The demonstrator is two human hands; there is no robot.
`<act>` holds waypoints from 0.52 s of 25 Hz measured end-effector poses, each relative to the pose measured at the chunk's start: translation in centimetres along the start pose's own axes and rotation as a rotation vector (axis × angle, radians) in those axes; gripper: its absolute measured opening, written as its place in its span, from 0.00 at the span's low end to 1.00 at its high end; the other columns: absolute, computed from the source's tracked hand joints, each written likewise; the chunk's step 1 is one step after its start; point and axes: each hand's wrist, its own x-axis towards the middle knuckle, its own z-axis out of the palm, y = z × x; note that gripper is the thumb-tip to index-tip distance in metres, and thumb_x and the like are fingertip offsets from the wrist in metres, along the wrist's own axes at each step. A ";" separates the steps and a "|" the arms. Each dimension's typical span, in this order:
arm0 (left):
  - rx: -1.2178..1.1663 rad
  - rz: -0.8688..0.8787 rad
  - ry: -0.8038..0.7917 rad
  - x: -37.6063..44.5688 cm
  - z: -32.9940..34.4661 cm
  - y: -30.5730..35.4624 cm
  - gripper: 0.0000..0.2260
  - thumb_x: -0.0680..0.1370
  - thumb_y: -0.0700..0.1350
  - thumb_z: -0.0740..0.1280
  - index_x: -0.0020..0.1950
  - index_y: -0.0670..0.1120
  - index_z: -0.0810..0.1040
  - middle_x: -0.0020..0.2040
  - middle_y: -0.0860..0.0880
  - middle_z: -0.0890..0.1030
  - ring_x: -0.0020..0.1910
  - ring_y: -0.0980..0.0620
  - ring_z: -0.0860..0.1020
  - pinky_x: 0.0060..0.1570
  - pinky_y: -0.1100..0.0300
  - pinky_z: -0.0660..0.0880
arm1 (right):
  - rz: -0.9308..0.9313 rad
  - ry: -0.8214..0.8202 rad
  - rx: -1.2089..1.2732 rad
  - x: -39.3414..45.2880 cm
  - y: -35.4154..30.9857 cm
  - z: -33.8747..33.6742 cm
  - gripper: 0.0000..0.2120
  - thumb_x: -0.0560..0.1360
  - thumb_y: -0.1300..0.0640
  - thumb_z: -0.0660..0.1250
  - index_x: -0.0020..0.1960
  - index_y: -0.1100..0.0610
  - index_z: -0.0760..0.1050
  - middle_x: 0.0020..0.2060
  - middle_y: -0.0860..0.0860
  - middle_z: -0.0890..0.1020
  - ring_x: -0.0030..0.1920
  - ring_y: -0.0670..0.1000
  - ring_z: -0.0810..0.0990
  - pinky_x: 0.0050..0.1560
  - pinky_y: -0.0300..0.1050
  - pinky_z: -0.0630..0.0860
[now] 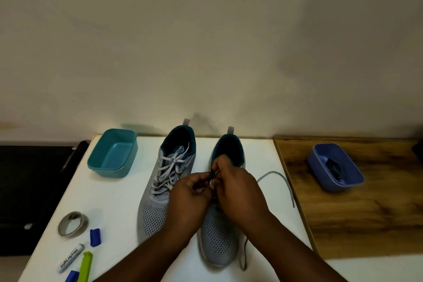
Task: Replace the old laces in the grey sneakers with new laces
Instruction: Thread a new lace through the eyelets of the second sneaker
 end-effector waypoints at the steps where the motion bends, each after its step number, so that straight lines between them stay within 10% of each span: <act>1: -0.032 -0.027 -0.007 0.2 -0.2 0.0 0.12 0.79 0.34 0.69 0.57 0.47 0.85 0.48 0.52 0.87 0.49 0.55 0.85 0.49 0.61 0.82 | -0.004 -0.012 0.010 0.0 0.1 -0.2 0.20 0.81 0.51 0.64 0.70 0.45 0.63 0.50 0.49 0.82 0.48 0.51 0.82 0.45 0.41 0.74; 6: 0.249 0.099 -0.012 1.2 -1.4 0.2 0.07 0.79 0.39 0.70 0.51 0.50 0.85 0.43 0.55 0.86 0.43 0.60 0.84 0.47 0.60 0.81 | -0.035 -0.093 0.046 -0.5 0.6 -0.7 0.40 0.80 0.55 0.65 0.81 0.36 0.46 0.61 0.48 0.81 0.55 0.49 0.82 0.55 0.47 0.80; 13: 0.627 0.246 -0.104 2.0 -2.2 1.2 0.05 0.81 0.45 0.64 0.46 0.50 0.77 0.39 0.54 0.80 0.38 0.58 0.78 0.40 0.59 0.73 | -0.135 -0.075 -0.047 -0.8 0.5 -0.9 0.33 0.81 0.43 0.63 0.80 0.35 0.51 0.67 0.44 0.73 0.62 0.48 0.78 0.60 0.47 0.78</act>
